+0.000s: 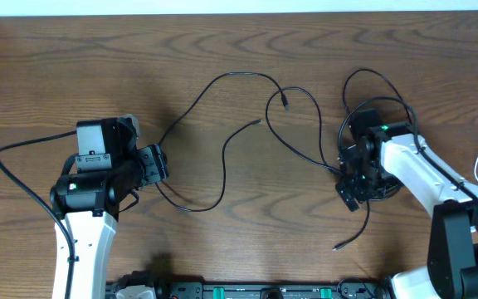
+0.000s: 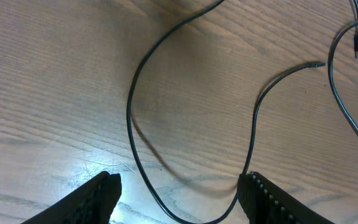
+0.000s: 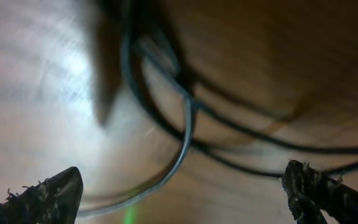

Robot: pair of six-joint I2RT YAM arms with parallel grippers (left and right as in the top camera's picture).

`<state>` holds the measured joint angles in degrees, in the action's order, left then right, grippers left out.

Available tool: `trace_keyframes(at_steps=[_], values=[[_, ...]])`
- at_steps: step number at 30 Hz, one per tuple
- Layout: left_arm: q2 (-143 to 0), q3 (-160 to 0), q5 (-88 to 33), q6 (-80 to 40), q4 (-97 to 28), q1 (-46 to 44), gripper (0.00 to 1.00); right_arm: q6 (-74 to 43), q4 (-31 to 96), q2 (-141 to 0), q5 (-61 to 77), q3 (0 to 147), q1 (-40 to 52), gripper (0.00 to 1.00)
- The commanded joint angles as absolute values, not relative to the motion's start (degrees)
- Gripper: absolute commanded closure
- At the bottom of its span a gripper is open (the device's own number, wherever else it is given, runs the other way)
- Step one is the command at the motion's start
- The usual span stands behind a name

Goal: Untangle cables
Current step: 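Grasp the black cable near its USB plug with the right gripper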

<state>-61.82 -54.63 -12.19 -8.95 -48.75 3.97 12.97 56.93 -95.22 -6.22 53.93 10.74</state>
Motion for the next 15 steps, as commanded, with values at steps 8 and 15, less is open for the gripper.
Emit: trace_keyframes(at_steps=[8, 15], values=[[-61.73, -54.98, -13.15, -8.16, -48.8, 4.16, 0.34, -0.8, 42.46, -95.07, -4.73, 46.92, 8.08, 0.03], [-61.73, -54.98, -13.15, -8.16, -48.8, 4.16, 0.34, -5.08, 39.79, -95.07, -3.9, 45.78, 8.1, 0.05]])
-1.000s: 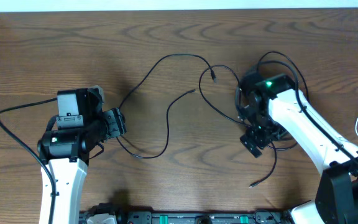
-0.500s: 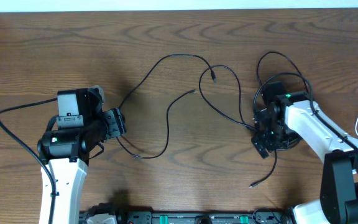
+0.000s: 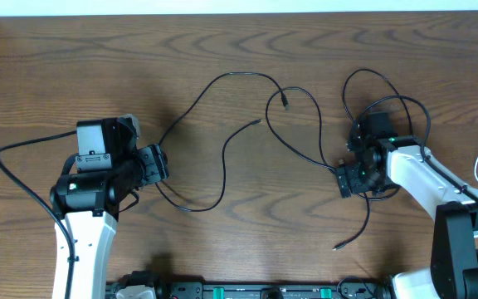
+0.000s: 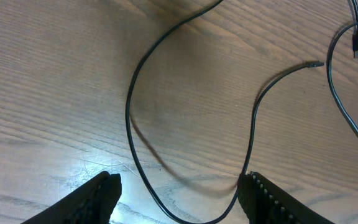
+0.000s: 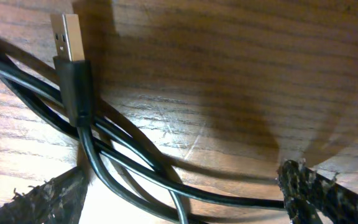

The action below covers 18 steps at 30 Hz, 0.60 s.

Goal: Untangle cables
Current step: 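Grasp the black cable near its USB plug with the right gripper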

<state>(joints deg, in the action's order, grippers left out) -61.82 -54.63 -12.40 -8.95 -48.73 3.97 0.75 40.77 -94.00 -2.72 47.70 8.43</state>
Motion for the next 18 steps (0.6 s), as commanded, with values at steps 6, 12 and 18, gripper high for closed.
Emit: trace_keyframes(at_steps=[6, 12, 18], values=[[-61.73, -54.98, -13.54, -8.16, -48.82, 4.16, 0.34, -31.77, 40.64, -95.07, -3.27, 45.47, 8.45, 0.06], [-61.73, -54.98, -13.78, -8.16, -48.82, 4.16, 0.34, -54.65, 40.53, -95.07, 0.4, 43.62, 9.1, 0.01], [-61.73, -54.98, -13.78, -8.16, -48.82, 4.16, 0.34, -61.82, 37.87, -95.07, -2.46, 40.71, 9.1, 0.05]])
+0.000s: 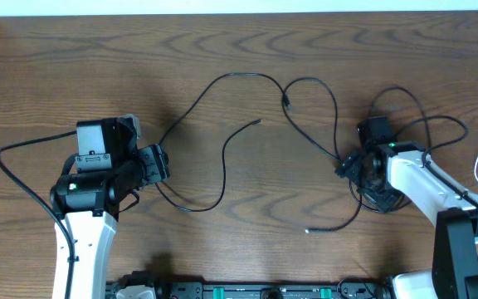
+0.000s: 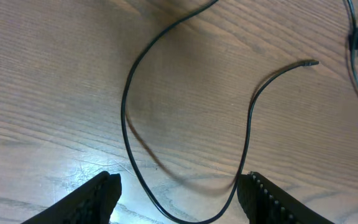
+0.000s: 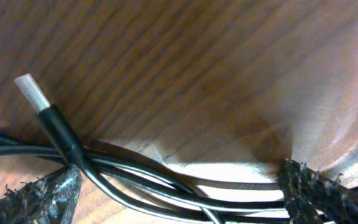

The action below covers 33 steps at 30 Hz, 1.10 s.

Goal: Untangle cables
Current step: 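Grasp the black cable near its USB plug with the right gripper, then lift the USB-plug black cable and carry it to the right edge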

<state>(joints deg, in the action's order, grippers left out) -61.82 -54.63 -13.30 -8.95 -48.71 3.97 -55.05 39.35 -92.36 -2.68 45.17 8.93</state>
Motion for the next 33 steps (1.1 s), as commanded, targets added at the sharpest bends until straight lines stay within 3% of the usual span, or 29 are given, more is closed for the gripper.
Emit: trace_keyframes(at_steps=[1, 4, 6, 7, 14, 19, 27, 33], values=[[-61.73, -54.98, -13.78, -8.16, -48.82, 4.16, 0.34, -60.23, 37.87, -95.07, -4.19, 40.42, 9.1, 0.09], [-61.73, -54.98, -13.96, -8.16, -48.82, 4.16, 0.34, -54.39, 37.91, -95.07, -9.82, 39.48, 9.08, 0.46], [-61.73, -54.98, -13.96, -8.16, -48.82, 4.16, 0.34, -51.9, 37.85, -95.07, -13.06, 38.52, 9.08, 0.89], [-61.73, -54.98, -13.96, -8.16, -48.82, 4.16, 0.34, -51.55, 37.87, -95.07, -14.04, 38.04, 9.08, 0.99], [-61.73, -54.98, -13.98, -8.16, -48.82, 4.16, 0.34, -51.37, 34.87, -95.07, -14.0, 34.41, 9.08, 0.99], [-61.73, -54.98, -13.98, -8.16, -48.8, 4.16, 0.34, -39.66, 34.06, -93.12, -10.72, 37.39, 9.04, 0.99], [-61.73, -54.98, -13.96, -8.16, -48.82, 4.16, 0.34, -18.0, 43.55, -78.13, -9.54, 59.27, 6.39, 0.99], [-61.73, -54.98, -13.93, -8.14, -48.82, 4.16, 0.34, -15.73, 43.57, -71.5, -9.5, 76.44, -3.7, 0.99]])
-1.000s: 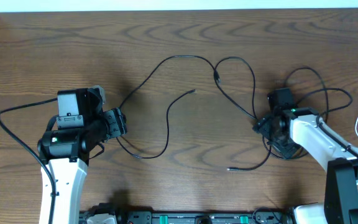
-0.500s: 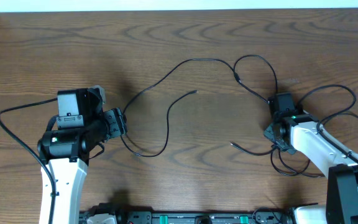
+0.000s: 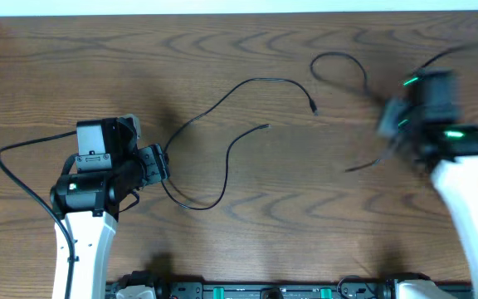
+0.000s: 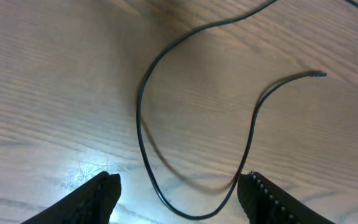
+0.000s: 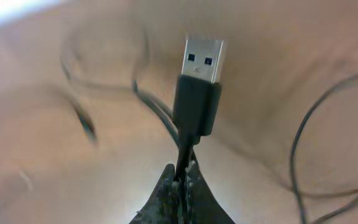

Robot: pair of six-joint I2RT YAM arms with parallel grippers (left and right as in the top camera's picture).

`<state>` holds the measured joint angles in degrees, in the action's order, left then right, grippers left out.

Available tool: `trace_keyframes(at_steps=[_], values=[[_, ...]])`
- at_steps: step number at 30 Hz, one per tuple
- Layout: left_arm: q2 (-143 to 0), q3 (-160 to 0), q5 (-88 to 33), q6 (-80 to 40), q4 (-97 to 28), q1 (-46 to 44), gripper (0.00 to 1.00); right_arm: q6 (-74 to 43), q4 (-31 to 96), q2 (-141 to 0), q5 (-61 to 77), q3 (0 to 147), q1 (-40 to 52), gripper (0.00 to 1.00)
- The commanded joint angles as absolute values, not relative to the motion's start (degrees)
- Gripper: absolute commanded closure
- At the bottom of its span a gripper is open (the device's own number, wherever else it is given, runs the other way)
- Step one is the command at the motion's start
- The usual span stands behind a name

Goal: Untangle cables
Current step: 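Lift the USB-plug black cable and carry it to the right edge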

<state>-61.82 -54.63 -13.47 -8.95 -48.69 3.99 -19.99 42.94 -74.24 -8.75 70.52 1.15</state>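
A thin black cable [image 3: 191, 119] lies in a long S-curve on the wooden table, and its lowest loop [image 4: 191, 211] sits between the fingers of my open left gripper [image 3: 159, 163]. My right gripper [image 5: 182, 180] is raised and blurred at the right of the overhead view, shut on a black USB cable [image 5: 185, 146] just below its plug [image 5: 199, 81]. That plug points up above the fingertips. From the right arm, a loop of this cable [image 3: 338, 60] and a loose end [image 3: 363, 166] trail to the left.
The left arm's own black lead [image 3: 15, 170] curves over the table at the far left. A black equipment rail [image 3: 256, 291] runs along the front edge. A white strip [image 3: 222, 7] marks the table's far edge.
My right gripper stood open, low, astride the bundled cables by the USB plug. It is now shut on that cable and lifted to the right. The thin cable's curve has shifted rightward. The left arm has not moved.
My right gripper was open over a tangled pile at the right. Then it sat open beside the USB plug. Then the pile had shifted right with the jaws still open. Now the gripper holds the USB cable up, and the pile is off the table's middle.
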Motion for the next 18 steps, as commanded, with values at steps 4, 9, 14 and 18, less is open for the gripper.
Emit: trace_keyframes(at_steps=[4, 9, 14, 18], values=[[-61.73, -54.98, -13.93, -8.14, -48.8, 4.16, 0.34, -15.09, 43.97, -70.02, -9.52, 84.4, -13.63, 0.99], [-61.73, -54.98, -13.93, -8.14, -48.82, 4.16, 0.34, -12.91, 44.12, -70.02, -9.5, 88.12, -27.09, 0.99], [-61.73, -54.98, -13.93, -8.14, -48.8, 4.16, 0.34, -10.41, 44.07, -71.66, -8.88, 88.05, -38.76, 0.99], [-61.73, -54.98, -13.93, -7.94, -48.82, 4.16, 0.34, -12.6, 42.78, -75.68, 0.58, 88.05, -41.3, 0.99]])
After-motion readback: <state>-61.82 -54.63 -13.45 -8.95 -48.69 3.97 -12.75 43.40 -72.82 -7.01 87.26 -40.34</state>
